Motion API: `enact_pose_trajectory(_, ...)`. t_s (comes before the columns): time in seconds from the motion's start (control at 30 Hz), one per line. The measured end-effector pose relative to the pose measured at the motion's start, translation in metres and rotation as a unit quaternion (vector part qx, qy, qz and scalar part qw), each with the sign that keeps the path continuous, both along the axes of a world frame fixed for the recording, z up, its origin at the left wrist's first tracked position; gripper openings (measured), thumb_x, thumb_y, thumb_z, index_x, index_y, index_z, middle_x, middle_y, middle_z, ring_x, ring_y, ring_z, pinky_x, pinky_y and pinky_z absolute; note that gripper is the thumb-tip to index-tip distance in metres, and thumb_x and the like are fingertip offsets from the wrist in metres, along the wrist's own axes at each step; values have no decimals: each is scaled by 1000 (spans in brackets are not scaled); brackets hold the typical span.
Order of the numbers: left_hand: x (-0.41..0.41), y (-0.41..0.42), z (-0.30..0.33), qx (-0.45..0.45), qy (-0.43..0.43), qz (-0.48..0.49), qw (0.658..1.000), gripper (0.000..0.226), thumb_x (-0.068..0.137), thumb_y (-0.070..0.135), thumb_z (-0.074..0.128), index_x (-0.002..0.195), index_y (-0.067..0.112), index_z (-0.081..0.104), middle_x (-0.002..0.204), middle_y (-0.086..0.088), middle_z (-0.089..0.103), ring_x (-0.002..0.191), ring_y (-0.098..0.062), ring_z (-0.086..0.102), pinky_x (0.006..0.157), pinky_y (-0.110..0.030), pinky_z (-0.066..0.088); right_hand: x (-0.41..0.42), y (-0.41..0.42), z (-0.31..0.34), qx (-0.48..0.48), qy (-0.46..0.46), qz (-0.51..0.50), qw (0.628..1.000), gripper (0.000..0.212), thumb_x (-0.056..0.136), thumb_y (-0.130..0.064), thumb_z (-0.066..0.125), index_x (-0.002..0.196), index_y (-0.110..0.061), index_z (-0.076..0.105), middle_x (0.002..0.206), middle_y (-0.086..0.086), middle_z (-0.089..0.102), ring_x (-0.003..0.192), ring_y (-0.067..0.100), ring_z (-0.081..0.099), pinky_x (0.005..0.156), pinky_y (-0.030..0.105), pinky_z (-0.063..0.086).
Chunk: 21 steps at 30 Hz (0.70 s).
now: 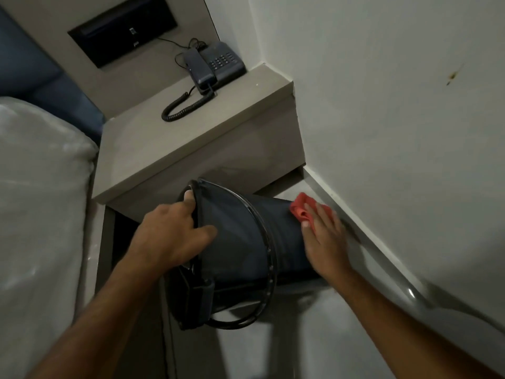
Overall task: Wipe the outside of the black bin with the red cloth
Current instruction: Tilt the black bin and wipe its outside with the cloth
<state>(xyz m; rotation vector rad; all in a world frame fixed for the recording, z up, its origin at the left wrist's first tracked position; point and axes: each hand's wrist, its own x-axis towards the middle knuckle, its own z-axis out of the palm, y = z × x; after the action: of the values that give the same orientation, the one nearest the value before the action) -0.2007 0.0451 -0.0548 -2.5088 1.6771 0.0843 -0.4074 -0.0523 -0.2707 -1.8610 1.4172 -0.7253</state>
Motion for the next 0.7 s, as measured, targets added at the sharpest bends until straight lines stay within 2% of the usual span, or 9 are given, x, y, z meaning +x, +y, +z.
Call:
enact_pose_trajectory(0.1,-4,-3,-2,-1,-6,4,1000,91,71,60,43,150,18,28,91,-8,67,81,-29,63,72,-41,57,30,7,30,-51,-61,66,995,52,96,-46,29,145,-40,43,156,-13,37,148,21,22,120,47,10)
enact_pose_trajectory(0.23,-9,-4,4,-30,-11,-36,999,89,77,64,42,154,25,19,84,-4,68,74,-21,63,70,-37,57,20,44,24,-94,-143,76,982,49,99,-42,34,147,-42,33,154,-19,35,149,11,21,121,36,11)
enact_pose_trajectory(0.3,-10,5,7,-27,48,-83,995,101,71,82,34,154,34,6,111,-8,71,90,-19,68,83,-38,56,6,35,16,-101,-136,53,984,51,99,-41,33,149,-37,26,155,-14,33,148,15,24,122,41,17)
enact_pose_trajectory(0.37,-18,16,4,58,83,-117,988,130,51,96,48,148,42,-21,156,-15,34,126,-32,53,107,-48,41,-2,18,12,-83,-134,34,987,53,99,-41,30,151,-29,30,156,-7,36,147,18,30,121,45,23)
enact_pose_trajectory(0.43,-27,25,-6,129,78,-132,980,158,28,88,70,136,49,-37,161,-14,-11,136,-46,36,110,-55,29,-10,3,13,-64,-154,39,985,52,101,-40,28,152,-31,34,157,-7,38,146,13,31,120,43,26)
enact_pose_trajectory(0.47,-30,28,-12,131,61,-135,980,162,26,81,77,135,50,-39,160,-15,-16,133,-48,40,107,-56,33,-13,-1,13,-71,-161,54,983,50,102,-37,28,152,-36,33,157,-13,36,146,7,29,121,37,25)
enact_pose_trajectory(0.53,-31,30,-21,62,12,-166,984,147,41,76,74,140,49,-31,160,-25,3,113,-45,60,96,-55,46,-15,-4,12,-108,-156,73,979,50,101,-31,28,149,-45,31,154,-24,33,145,-1,26,118,21,20)
enact_pose_trajectory(0.6,-28,29,-20,0,-2,-192,981,125,56,83,55,146,46,-23,155,-27,28,103,-42,67,92,-54,49,-10,-6,18,-58,-187,52,979,44,102,-29,32,143,-44,42,146,-21,46,138,3,39,113,19,28)
enact_pose_trajectory(0.7,-22,25,-15,-36,32,-181,982,117,62,82,49,150,40,-15,131,-17,61,98,-29,69,90,-48,54,2,-8,30,88,-272,-17,958,25,105,-34,40,116,-38,62,100,-21,64,106,8,62,82,15,42)
